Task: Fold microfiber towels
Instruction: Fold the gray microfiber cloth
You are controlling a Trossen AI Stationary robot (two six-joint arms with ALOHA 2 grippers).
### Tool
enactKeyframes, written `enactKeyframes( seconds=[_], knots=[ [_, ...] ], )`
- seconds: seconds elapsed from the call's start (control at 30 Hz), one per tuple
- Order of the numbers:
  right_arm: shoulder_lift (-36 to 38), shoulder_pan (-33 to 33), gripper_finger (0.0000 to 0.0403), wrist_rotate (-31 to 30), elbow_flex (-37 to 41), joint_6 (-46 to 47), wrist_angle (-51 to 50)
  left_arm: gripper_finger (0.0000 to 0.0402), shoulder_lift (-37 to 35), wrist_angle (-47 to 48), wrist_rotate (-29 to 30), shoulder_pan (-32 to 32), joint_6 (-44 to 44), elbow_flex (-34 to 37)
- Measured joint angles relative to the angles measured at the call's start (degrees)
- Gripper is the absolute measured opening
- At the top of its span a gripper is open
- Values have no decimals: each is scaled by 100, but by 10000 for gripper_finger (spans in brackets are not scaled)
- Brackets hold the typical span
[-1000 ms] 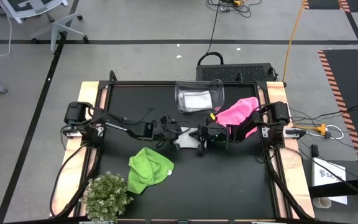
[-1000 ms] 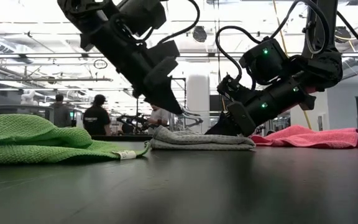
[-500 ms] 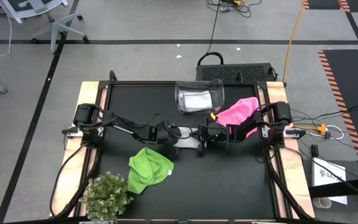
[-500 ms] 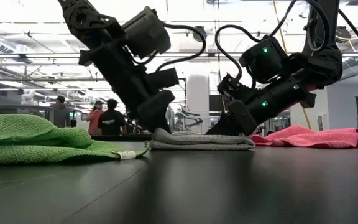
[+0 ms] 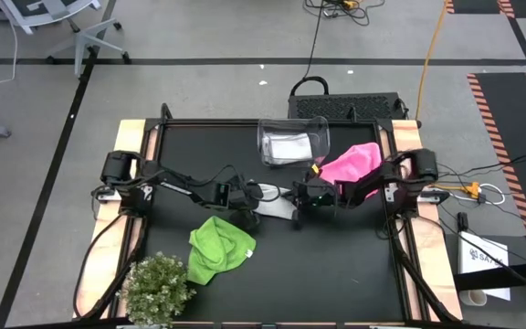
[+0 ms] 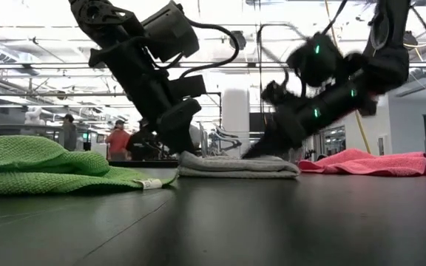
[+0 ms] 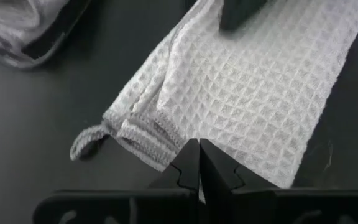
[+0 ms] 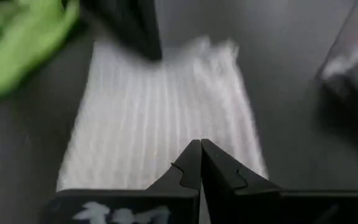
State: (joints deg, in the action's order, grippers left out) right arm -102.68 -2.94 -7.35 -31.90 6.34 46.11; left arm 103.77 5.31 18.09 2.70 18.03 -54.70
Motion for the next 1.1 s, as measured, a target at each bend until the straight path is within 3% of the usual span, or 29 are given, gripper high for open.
enactKeyframes(
  seconds=[0.13, 0.33, 0.5, 0.67, 1.1],
  knots=[
    [992, 4, 0, 20, -63, 482, -403, 6, 38, 14, -43, 7, 72, 0],
    [2598, 5, 1, 752, -57, 1674, -2320, 12, 39, -59, -44, 20, 70, 0],
    [3341, 127, 20, 920, -56, 2756, -3867, 16, 39, -115, -48, 46, 77, -2],
    [3389, 203, 59, 1035, -59, 3644, -4534, 3, 39, -346, -55, 118, 75, -4],
    [2536, 203, 155, 1312, -43, 4571, -4418, 5, 129, -338, -63, 269, 86, -13]
  ],
)
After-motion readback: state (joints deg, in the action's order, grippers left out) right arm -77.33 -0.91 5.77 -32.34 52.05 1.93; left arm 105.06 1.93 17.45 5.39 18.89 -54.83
